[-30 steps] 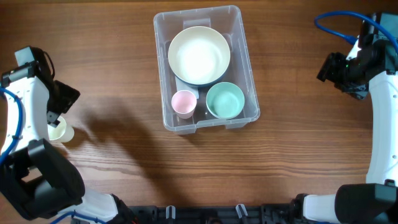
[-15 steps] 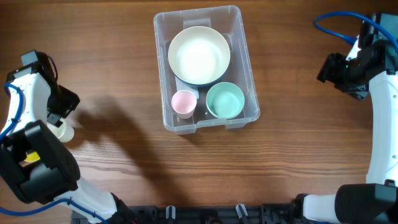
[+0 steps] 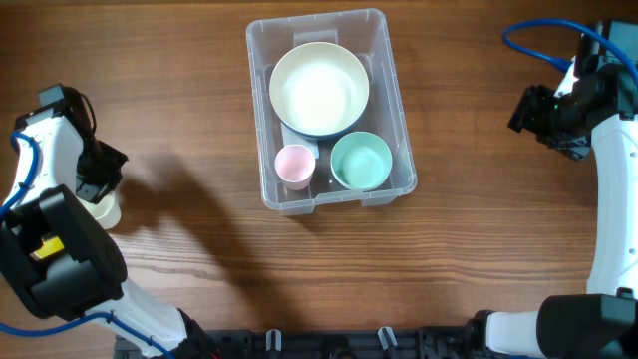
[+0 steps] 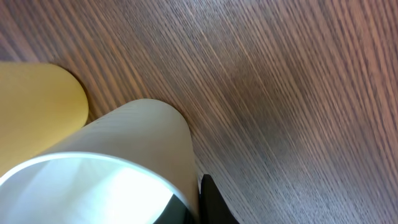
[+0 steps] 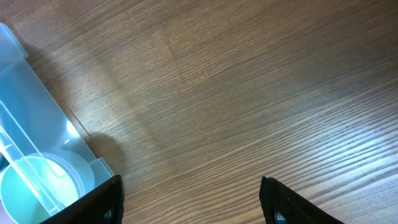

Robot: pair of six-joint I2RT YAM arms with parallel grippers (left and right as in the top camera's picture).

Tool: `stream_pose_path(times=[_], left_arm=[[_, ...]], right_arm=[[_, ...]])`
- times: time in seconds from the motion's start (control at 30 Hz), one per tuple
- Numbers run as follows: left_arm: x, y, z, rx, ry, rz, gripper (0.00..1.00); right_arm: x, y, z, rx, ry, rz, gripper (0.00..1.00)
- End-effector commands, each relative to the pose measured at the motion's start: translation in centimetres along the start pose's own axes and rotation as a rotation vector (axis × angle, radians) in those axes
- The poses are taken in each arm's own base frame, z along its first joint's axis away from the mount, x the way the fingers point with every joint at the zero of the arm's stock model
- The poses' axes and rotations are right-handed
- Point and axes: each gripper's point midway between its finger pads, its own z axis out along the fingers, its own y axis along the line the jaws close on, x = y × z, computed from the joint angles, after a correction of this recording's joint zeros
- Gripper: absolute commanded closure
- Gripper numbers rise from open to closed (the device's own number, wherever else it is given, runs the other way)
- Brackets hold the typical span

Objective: Pack container
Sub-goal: 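Move left gripper to the white cup and grasp it, then lower the white cup into the pink cup and open left gripper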

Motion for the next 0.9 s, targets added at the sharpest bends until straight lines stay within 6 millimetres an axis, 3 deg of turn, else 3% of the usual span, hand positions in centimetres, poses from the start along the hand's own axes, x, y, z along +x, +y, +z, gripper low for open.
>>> stream_pose_path(times=[0.0, 0.13, 0.23, 0.33, 0.37, 0.47, 0.53, 0.63, 0.87], left_arm=[[1.2, -2.2, -2.1, 0.104, 0.016, 0.033, 0.96], [3.3, -6.2, -9.7, 0.264, -0.106, 0.154, 0.96], [7.2, -9.3, -15.8, 0.401, -0.194, 0.297, 0.96], [14.4, -12.8, -22.1, 0.559, -0.277, 0.521, 0.96], [15.9, -13.4, -23.1, 0.587, -0.285, 0.566, 0.96], [23.7, -16.6, -27.2, 0.719, -0.314, 0.782, 0.96], [26.9, -18.1, -27.7, 0.756, -0.328, 0.857, 0.96], [29.4, -19.5, -25.6, 0.708, -0.292, 0.912, 0.96], [30.3, -20.9, -18.7, 0.501, -0.198, 0.958, 0.96]], right_arm=[[0.2, 0.0, 0.0, 0.002, 0.002, -0.016, 0.29], [0.2, 0.0, 0.0, 0.002, 0.001, -0.016, 0.29], [0.2, 0.0, 0.0, 0.002, 0.002, -0.016, 0.29], [0.2, 0.0, 0.0, -0.002, 0.004, -0.016, 0.29], [0.2, 0.1, 0.0, -0.002, 0.004, -0.016, 0.29], [0.3, 0.1, 0.0, -0.006, 0.006, -0.016, 0.29], [0.3, 0.1, 0.0, -0.006, 0.006, -0.016, 0.29], [0.3, 0.1, 0.0, -0.006, 0.007, -0.016, 0.29], [0.3, 0.1, 0.0, -0.005, 0.007, -0.016, 0.29]])
